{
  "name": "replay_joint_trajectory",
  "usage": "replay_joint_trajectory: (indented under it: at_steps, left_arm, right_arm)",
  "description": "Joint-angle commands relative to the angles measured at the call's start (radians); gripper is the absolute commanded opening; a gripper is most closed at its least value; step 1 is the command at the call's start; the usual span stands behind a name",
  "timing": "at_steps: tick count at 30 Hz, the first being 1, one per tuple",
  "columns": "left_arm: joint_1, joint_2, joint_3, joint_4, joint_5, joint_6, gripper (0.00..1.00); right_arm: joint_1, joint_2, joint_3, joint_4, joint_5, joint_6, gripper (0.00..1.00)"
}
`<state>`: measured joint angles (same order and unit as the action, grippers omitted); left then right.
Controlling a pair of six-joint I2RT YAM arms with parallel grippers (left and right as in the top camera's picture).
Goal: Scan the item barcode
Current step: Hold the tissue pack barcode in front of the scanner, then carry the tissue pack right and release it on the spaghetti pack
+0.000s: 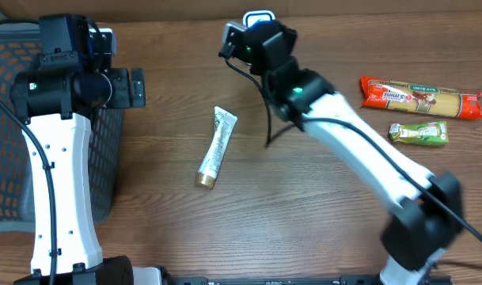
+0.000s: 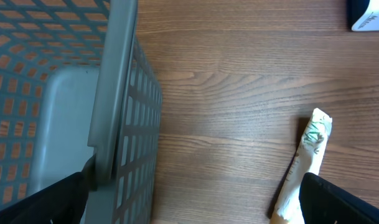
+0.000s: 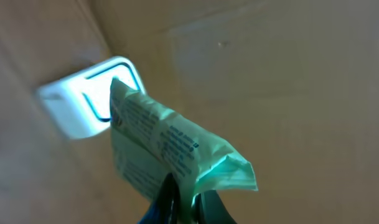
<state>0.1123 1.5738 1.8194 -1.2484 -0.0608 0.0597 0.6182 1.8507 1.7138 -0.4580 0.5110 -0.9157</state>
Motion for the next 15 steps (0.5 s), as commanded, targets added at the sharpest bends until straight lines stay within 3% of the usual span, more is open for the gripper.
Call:
replay_joint_trajectory:
  at_steps: [1,6,15]
  left_arm:
    - [0.005,0.008,0.009,0.003,0.006,0.015,1.00]
    - [0.005,0.008,0.009,0.003,0.006,0.015,0.99]
    - [0.005,0.008,0.009,0.003,0.006,0.015,1.00]
  right_arm:
    - [-0.031,-0.097,0.014,-0.116,-0.173,0.465,0.04]
    - [-0.160,-0.139,0.014,-0.358,-0.296,1.035,0.04]
    - [-0.500,-0.125,0.002,-0.594,-0.297,1.395,0.04]
